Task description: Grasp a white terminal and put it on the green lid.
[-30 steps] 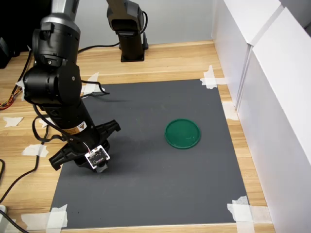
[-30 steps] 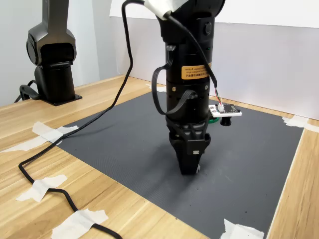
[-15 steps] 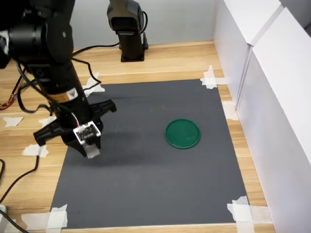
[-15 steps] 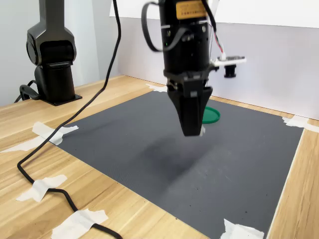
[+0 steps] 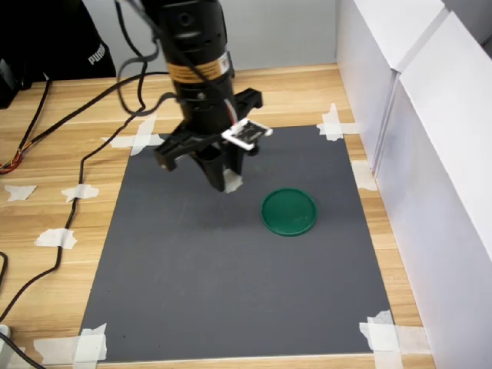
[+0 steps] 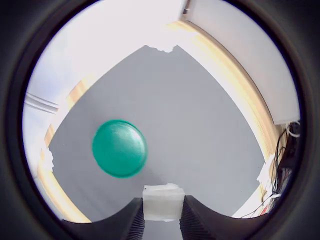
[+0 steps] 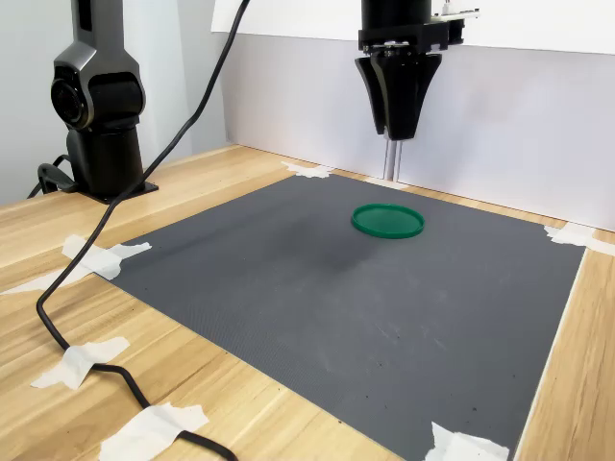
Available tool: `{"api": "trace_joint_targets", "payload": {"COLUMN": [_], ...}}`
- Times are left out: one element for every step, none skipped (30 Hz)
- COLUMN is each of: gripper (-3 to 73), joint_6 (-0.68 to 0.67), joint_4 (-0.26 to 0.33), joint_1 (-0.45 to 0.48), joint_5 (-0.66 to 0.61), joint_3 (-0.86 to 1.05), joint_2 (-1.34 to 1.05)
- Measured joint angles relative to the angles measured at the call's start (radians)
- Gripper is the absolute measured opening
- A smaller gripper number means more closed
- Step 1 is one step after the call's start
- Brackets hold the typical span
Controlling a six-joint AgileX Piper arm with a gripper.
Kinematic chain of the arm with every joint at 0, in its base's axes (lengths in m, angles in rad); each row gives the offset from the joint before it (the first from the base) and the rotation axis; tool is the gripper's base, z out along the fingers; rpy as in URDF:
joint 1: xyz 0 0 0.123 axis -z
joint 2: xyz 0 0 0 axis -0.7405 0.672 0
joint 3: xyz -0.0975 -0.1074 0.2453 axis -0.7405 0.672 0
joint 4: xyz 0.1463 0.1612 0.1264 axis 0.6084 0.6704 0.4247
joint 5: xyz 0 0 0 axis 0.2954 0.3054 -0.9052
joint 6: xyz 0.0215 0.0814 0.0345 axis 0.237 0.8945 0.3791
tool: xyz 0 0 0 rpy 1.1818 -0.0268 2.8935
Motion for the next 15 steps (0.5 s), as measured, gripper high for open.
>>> {"api": "trace_joint_targets", "payload": {"gripper": [26.7, 26.7, 26.7, 26.7, 26.7, 26.7, 26.7, 26.7, 26.7, 26.7, 26.7, 26.7, 26.7, 26.7, 26.7], "joint_6": [0.005, 0.012, 0.018, 0.023, 0.032, 0.039, 0.046, 0.053, 0.060, 0.064, 0.066, 0.066, 0.067, 0.067, 0.067], "joint_4": [0.000, 0.000, -0.005, -0.008, -0.011, -0.015, -0.020, -0.027, -0.032, -0.039, -0.043, -0.045, -0.047, -0.050, -0.053], "joint_1": [-0.018, -0.039, -0.060, -0.079, -0.096, -0.112, -0.126, -0.137, -0.145, -0.151, -0.155, -0.156, -0.157, -0.157, -0.157], "joint_5": [0.000, 0.000, 0.002, 0.008, 0.019, 0.032, 0.045, 0.057, 0.071, 0.085, 0.102, 0.117, 0.137, 0.157, 0.177], "joint_3": [0.001, 0.002, 0.007, 0.015, 0.027, 0.040, 0.055, 0.072, 0.086, 0.105, 0.125, 0.141, 0.160, 0.177, 0.192], "joint_2": [0.000, 0.000, -0.001, -0.002, -0.002, -0.003, -0.003, -0.003, -0.003, -0.003, -0.003, -0.003, -0.003, -0.003, -0.003]}}
